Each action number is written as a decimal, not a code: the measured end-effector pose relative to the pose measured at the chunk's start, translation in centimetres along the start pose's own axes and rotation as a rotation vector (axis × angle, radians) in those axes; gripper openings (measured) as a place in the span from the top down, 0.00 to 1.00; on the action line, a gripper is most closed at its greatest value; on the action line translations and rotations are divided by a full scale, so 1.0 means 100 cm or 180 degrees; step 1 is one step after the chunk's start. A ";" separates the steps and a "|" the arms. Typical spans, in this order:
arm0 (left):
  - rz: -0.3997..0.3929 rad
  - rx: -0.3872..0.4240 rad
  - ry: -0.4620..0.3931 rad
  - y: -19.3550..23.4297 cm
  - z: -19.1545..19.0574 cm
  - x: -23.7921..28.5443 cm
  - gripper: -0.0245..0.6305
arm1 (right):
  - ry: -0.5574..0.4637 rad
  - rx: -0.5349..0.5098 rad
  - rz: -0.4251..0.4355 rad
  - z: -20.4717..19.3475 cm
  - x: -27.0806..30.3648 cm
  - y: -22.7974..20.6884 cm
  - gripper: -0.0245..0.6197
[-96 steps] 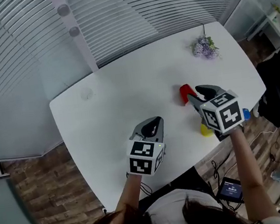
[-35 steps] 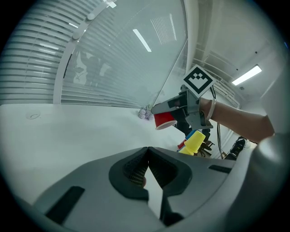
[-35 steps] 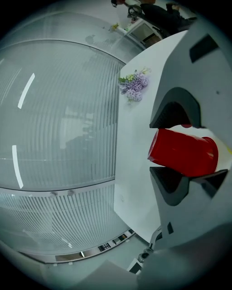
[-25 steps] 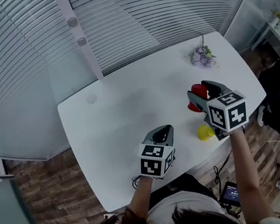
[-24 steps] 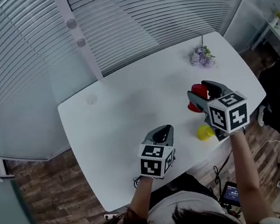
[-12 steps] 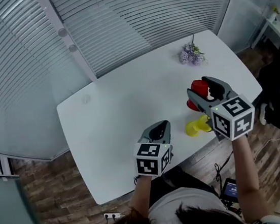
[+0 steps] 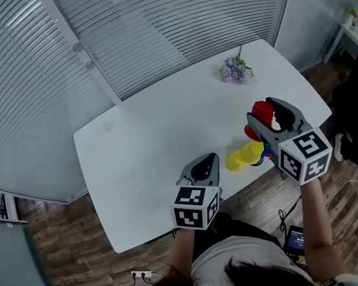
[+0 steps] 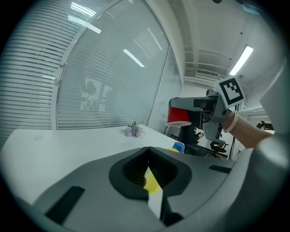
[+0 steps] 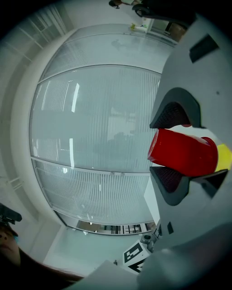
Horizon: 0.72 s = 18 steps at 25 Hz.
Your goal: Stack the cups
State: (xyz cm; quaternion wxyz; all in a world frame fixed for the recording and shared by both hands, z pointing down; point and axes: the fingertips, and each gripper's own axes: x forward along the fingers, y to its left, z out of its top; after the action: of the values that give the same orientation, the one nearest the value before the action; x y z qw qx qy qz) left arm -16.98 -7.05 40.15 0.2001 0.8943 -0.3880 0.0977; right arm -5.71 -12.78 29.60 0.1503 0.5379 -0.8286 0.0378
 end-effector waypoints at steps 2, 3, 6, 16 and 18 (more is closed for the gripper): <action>0.0022 0.0017 -0.0038 -0.009 0.002 -0.001 0.93 | -0.0078 0.0000 -0.0021 -0.002 -0.011 -0.005 0.52; 0.0034 0.0019 -0.0054 -0.013 0.003 -0.002 0.93 | -0.0110 -0.0007 -0.0033 -0.003 -0.015 -0.007 0.51; 0.0062 0.0010 -0.0078 -0.022 0.003 -0.003 0.93 | -0.0185 -0.0049 -0.0065 -0.007 -0.025 -0.011 0.51; 0.0176 0.0029 -0.0098 -0.053 -0.002 -0.006 0.93 | -0.0280 -0.0489 -0.0137 -0.031 -0.041 -0.014 0.51; 0.0211 0.0025 -0.0094 -0.056 -0.004 -0.006 0.93 | -0.0309 -0.0506 -0.0119 -0.037 -0.040 -0.015 0.51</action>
State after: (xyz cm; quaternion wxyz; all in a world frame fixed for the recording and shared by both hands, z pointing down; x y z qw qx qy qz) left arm -13.31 -3.00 38.73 0.1875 0.8831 -0.4200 0.0926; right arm -2.06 -9.07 31.81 0.1529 0.5409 -0.8251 -0.0570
